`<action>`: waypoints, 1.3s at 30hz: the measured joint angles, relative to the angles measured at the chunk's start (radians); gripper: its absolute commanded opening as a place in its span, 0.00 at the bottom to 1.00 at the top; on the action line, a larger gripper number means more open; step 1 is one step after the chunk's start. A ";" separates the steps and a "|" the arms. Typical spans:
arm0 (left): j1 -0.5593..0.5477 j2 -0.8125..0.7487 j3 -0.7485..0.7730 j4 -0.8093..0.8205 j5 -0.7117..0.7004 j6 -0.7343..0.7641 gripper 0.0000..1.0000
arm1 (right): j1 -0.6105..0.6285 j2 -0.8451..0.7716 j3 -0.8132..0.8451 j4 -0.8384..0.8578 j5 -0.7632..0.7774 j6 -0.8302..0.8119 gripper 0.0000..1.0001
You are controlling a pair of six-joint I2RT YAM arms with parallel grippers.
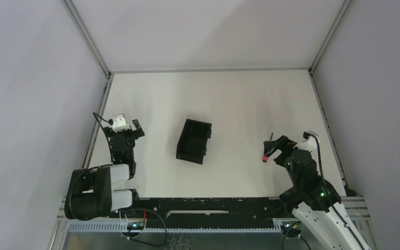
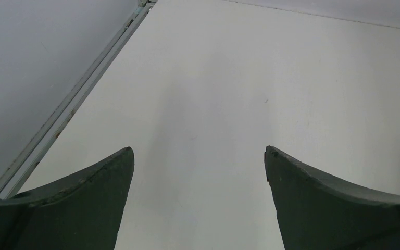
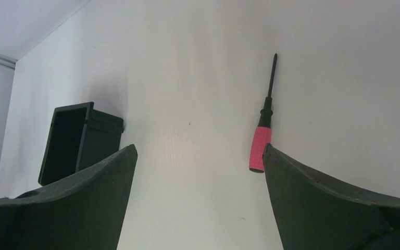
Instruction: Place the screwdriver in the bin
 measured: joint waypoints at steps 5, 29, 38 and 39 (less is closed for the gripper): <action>0.000 0.000 0.000 0.000 0.000 0.000 1.00 | 0.000 0.031 0.036 0.009 0.009 -0.030 1.00; 0.000 0.000 0.000 0.000 0.000 0.000 1.00 | -0.357 1.273 0.468 -0.122 -0.253 -0.206 0.66; 0.000 0.000 0.000 0.000 0.000 0.000 1.00 | -0.365 1.368 0.417 -0.058 -0.338 -0.230 0.22; 0.000 0.000 0.000 0.000 0.000 0.000 1.00 | -0.365 1.372 0.421 -0.057 -0.344 -0.235 0.12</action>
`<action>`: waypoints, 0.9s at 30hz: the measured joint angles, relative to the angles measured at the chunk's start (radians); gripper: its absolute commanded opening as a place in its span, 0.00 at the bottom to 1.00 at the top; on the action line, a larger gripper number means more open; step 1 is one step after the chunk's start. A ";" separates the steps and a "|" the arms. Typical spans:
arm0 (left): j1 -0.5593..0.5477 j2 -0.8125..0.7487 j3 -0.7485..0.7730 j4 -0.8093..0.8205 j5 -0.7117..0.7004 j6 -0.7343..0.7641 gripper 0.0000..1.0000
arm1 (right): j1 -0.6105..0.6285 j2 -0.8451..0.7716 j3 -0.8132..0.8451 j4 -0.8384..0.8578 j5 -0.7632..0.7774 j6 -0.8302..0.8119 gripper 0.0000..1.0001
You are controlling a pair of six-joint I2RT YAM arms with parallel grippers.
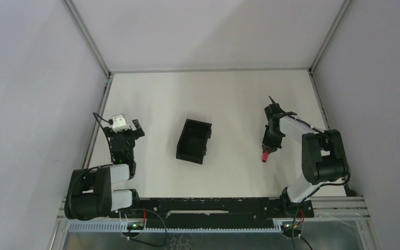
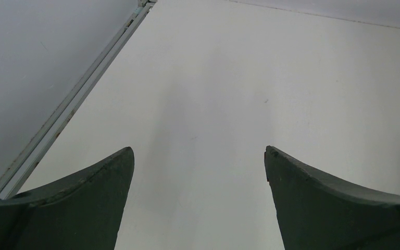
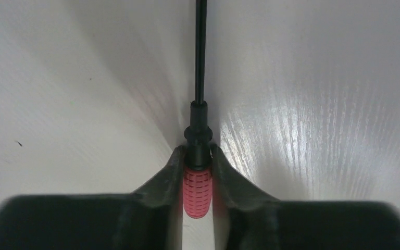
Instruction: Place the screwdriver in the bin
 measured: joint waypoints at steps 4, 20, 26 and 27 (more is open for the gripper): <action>0.000 0.000 0.000 0.000 0.000 0.000 1.00 | -0.001 0.006 0.012 -0.014 -0.006 -0.026 0.00; 0.000 0.000 0.000 0.000 0.000 0.000 1.00 | 0.007 -0.096 0.500 -0.483 -0.004 -0.096 0.00; 0.000 0.000 0.000 0.000 0.000 0.000 1.00 | 0.093 -0.095 0.566 -0.564 0.002 -0.058 0.00; 0.000 0.000 0.000 0.000 0.000 0.000 1.00 | 0.133 -0.085 0.584 -0.570 0.001 -0.045 0.00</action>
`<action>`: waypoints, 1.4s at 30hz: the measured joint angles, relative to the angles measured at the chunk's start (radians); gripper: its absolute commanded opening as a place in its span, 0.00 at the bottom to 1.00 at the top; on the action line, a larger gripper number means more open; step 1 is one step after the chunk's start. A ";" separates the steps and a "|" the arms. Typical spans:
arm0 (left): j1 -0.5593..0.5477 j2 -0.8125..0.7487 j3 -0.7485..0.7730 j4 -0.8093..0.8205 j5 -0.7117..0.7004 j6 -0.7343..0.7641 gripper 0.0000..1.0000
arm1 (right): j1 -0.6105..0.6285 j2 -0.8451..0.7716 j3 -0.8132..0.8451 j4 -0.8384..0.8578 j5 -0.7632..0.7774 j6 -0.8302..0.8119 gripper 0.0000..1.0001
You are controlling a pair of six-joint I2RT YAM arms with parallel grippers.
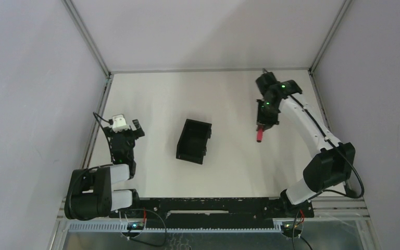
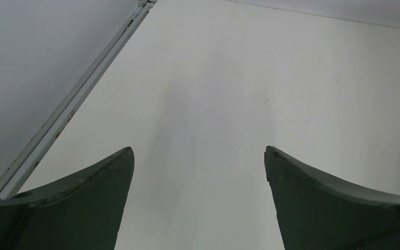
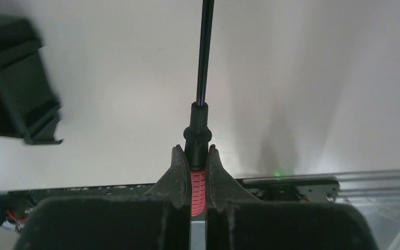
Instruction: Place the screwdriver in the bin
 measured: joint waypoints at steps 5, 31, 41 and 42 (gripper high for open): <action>0.000 0.000 0.000 0.000 0.000 0.000 1.00 | 0.239 0.121 0.144 0.016 -0.008 0.072 0.00; 0.000 0.000 0.000 0.000 0.000 0.000 1.00 | 0.617 0.632 0.370 0.272 -0.058 0.117 0.00; 0.000 0.000 0.000 0.000 0.000 0.000 1.00 | 0.611 0.650 0.321 0.333 -0.057 0.143 0.40; 0.000 0.000 0.000 0.000 0.000 0.000 1.00 | 0.611 0.649 0.320 0.335 -0.056 0.143 0.41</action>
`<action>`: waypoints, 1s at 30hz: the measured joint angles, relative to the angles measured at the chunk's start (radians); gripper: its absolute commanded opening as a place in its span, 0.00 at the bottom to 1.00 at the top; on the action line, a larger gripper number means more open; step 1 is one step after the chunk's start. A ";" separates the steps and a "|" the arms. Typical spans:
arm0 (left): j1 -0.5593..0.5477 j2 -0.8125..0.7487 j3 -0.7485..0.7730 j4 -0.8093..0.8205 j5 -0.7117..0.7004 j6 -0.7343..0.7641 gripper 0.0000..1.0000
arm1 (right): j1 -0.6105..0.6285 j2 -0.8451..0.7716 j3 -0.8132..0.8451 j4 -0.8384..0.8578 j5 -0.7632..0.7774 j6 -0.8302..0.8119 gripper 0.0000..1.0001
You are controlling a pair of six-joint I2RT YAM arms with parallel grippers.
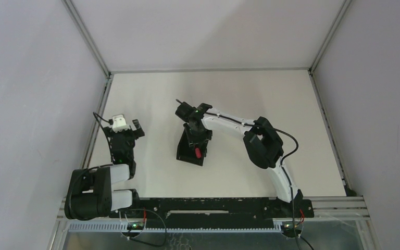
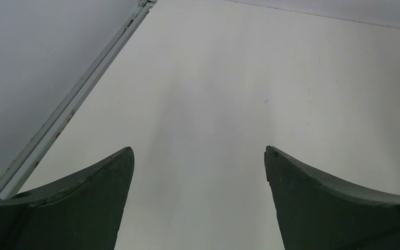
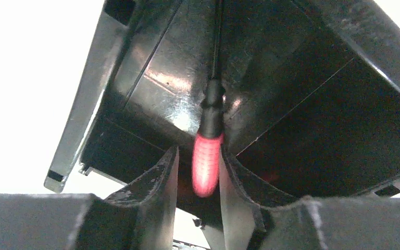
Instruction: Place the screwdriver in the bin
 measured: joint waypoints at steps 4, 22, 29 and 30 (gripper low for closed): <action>0.000 0.000 0.000 0.000 0.000 0.000 1.00 | 0.000 -0.012 0.001 0.005 0.004 0.003 0.42; 0.000 0.000 0.000 0.000 0.000 0.000 1.00 | -0.008 -0.690 -0.351 0.224 0.113 -0.038 1.00; 0.000 0.000 0.000 0.000 0.000 0.000 1.00 | -0.061 -0.959 -0.678 0.331 0.230 -0.039 1.00; 0.000 0.000 0.000 0.000 0.000 0.000 1.00 | -0.067 -0.986 -0.722 0.336 0.254 -0.039 1.00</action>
